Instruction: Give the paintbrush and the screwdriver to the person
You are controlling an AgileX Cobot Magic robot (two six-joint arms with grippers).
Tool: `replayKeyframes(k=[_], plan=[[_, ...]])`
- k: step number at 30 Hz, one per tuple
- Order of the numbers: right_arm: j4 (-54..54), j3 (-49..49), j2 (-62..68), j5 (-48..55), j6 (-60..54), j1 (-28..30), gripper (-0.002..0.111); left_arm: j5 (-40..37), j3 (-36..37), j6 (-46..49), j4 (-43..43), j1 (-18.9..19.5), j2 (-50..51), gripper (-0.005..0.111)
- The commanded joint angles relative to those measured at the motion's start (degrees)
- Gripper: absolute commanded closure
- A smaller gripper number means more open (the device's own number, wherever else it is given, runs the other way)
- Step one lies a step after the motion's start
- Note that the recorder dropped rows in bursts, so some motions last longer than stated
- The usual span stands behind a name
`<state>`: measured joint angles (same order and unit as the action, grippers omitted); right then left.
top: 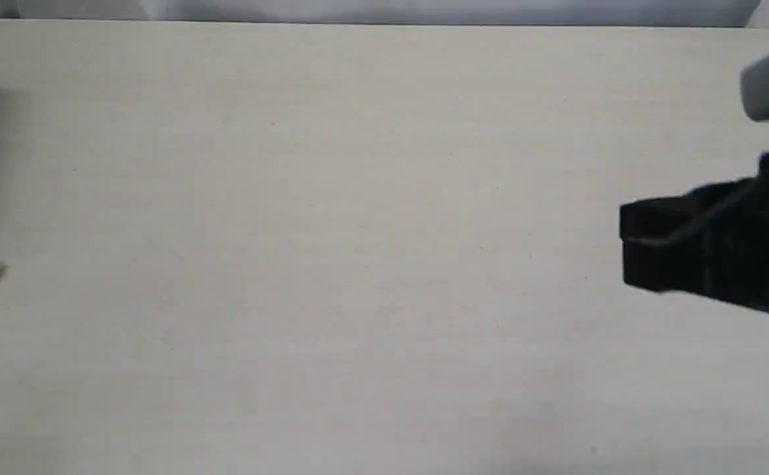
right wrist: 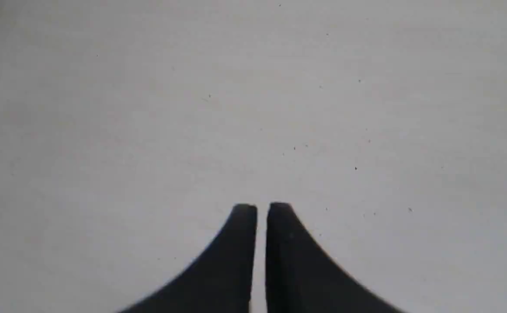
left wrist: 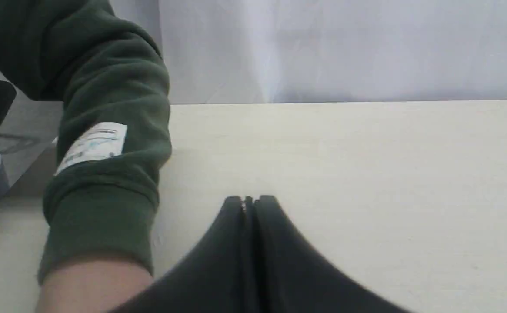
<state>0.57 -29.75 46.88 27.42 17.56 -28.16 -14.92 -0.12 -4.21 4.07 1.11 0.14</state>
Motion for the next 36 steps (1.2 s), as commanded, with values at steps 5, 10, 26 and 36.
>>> replayKeyframes(k=[5, 10, 26, 36], plan=[[-3.1, 9.2, -14.4, -4.9, -0.4, 0.0, 0.104, 0.6, 0.1, -0.1, -0.2, -0.5, -0.1, 0.107], [-3.1, 13.5, -23.6, -9.2, -0.4, 0.0, 0.104, 0.6, 0.1, -0.1, -0.2, -0.5, -0.1, 0.107], [1.5, 29.8, -46.9, -27.4, -0.4, 0.0, 0.104, 0.7, 0.1, -0.1, -0.1, -0.5, -0.1, 0.107], [10.3, 29.8, -46.9, -26.2, -0.4, 0.0, 0.104, 0.7, 0.1, -0.1, -0.1, -0.5, -0.1, 0.107]])
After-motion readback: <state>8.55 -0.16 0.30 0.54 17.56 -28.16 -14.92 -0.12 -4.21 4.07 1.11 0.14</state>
